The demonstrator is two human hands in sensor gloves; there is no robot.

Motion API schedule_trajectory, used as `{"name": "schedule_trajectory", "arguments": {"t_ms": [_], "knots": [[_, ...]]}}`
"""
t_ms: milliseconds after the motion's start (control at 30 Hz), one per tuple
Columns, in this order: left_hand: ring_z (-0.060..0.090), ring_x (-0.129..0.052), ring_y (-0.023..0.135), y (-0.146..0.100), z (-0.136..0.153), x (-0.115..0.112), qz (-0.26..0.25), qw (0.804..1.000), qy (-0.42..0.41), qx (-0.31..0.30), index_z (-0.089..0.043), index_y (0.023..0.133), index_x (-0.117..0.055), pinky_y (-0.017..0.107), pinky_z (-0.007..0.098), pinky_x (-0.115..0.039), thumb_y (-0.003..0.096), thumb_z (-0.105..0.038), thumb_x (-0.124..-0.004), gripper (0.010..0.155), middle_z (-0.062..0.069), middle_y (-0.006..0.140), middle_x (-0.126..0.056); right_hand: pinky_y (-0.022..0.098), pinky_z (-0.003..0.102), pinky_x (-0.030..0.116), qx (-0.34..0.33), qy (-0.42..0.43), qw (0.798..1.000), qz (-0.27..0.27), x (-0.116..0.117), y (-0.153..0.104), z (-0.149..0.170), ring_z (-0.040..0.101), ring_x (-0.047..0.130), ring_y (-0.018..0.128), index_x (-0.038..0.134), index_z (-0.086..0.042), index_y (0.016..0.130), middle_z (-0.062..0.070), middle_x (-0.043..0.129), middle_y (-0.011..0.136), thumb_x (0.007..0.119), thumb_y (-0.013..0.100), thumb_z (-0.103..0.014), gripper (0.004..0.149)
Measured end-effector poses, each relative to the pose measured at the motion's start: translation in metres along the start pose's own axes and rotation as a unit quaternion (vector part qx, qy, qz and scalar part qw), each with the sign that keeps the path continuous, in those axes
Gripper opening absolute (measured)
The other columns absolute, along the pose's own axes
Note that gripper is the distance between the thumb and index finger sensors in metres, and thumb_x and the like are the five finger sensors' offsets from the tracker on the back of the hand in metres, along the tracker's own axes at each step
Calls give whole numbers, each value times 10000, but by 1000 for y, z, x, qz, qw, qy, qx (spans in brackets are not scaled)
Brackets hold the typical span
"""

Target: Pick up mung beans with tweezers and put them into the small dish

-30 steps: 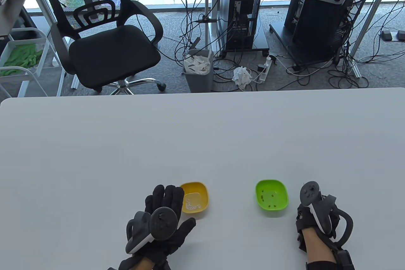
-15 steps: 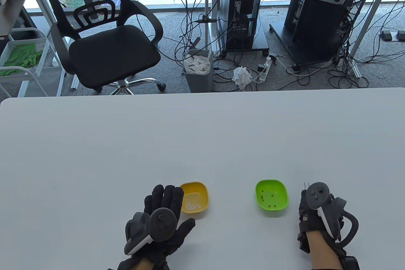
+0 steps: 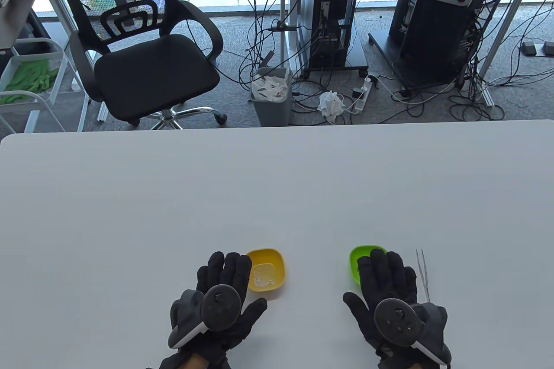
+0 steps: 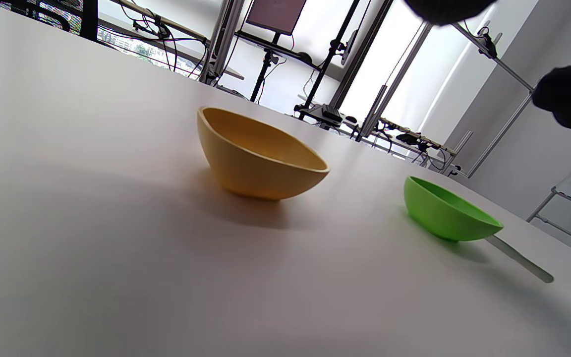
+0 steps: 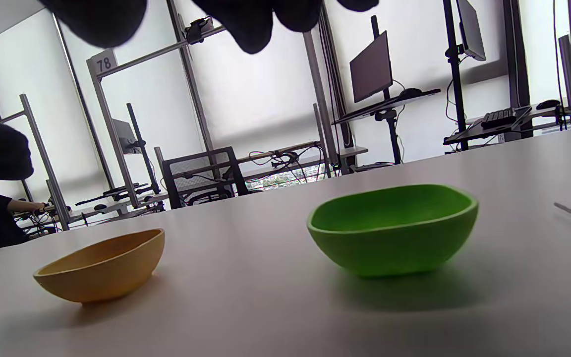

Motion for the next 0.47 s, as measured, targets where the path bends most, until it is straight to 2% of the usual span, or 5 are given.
{"name": "schedule_trajectory", "arguments": {"t_ms": [67, 467], "knots": [[437, -41, 1105, 0, 0, 0, 1, 1000, 1, -1, -198, 1140, -158, 759, 592, -89, 503, -627, -594, 883, 91, 1219, -146, 728, 647, 238, -1, -6, 1000, -15, 6, 0, -1, 444, 135, 1033, 357, -149, 1131, 158, 191, 1170, 540, 534, -548, 741], [438, -40, 1104, 1, -2, -3, 11, 1000, 5, -1, -199, 1139, -158, 759, 593, -90, 504, -626, -595, 881, 90, 1219, -141, 731, 619, 233, -11, 0, 1000, -15, 9, 0, -3, 428, 128, 1030, 359, -150, 1124, 157, 192, 1164, 550, 533, -540, 734]]}}
Point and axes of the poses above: the tracker on the back of each hand, its own z axis roughly to the little-finger side, its own y axis roughly from the wrist to the fingertips, x = y × z, the point moved 5 cm from there along y, roughly from the wrist to the fingertips
